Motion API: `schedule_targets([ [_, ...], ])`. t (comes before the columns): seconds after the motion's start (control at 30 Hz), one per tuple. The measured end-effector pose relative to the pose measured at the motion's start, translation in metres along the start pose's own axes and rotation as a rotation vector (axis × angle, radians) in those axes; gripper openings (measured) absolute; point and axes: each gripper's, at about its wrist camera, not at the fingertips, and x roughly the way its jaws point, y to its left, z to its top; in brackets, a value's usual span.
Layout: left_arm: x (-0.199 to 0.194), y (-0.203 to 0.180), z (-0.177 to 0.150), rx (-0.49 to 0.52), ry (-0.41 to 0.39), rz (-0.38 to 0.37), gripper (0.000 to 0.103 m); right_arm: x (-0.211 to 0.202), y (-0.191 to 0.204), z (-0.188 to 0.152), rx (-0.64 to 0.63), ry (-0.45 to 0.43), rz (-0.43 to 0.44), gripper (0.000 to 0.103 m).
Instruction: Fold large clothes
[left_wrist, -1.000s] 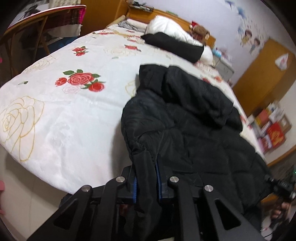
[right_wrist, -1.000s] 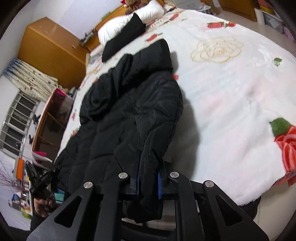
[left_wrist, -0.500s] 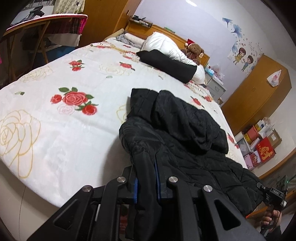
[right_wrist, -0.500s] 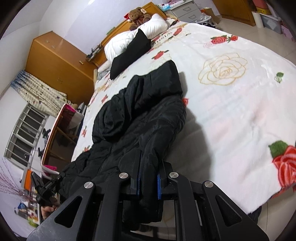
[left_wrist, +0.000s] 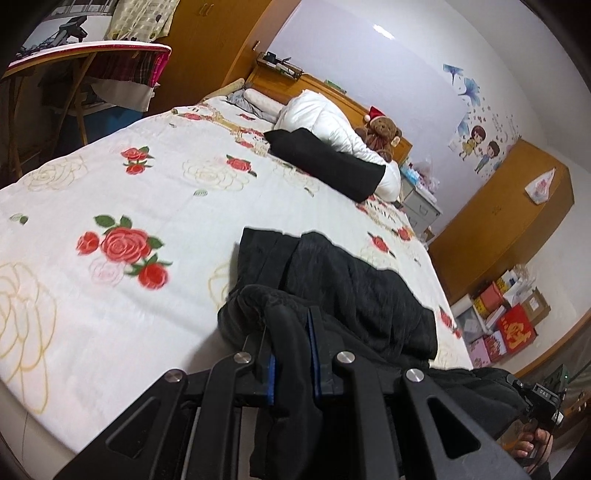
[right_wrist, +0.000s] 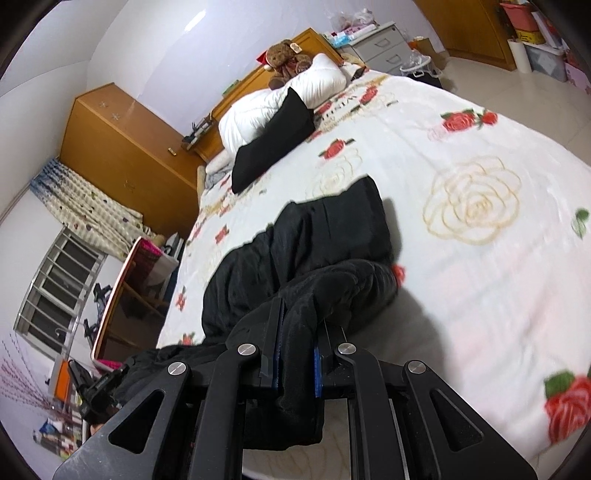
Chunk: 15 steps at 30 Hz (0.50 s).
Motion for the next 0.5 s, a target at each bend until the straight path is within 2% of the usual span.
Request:
schedule_targets([
  [0.27,0.045,-0.010,0.054,-0.031,-0.017,-0.011,0.014,0.032,0.014,0.050,0.007,-0.020,-0.004,0.012],
  [0.5,0.113,-0.011,0.095,-0.058,0.033,0.028,0.014,0.087,0.007,0.096,0.070,0.018,-0.042,0.012],
])
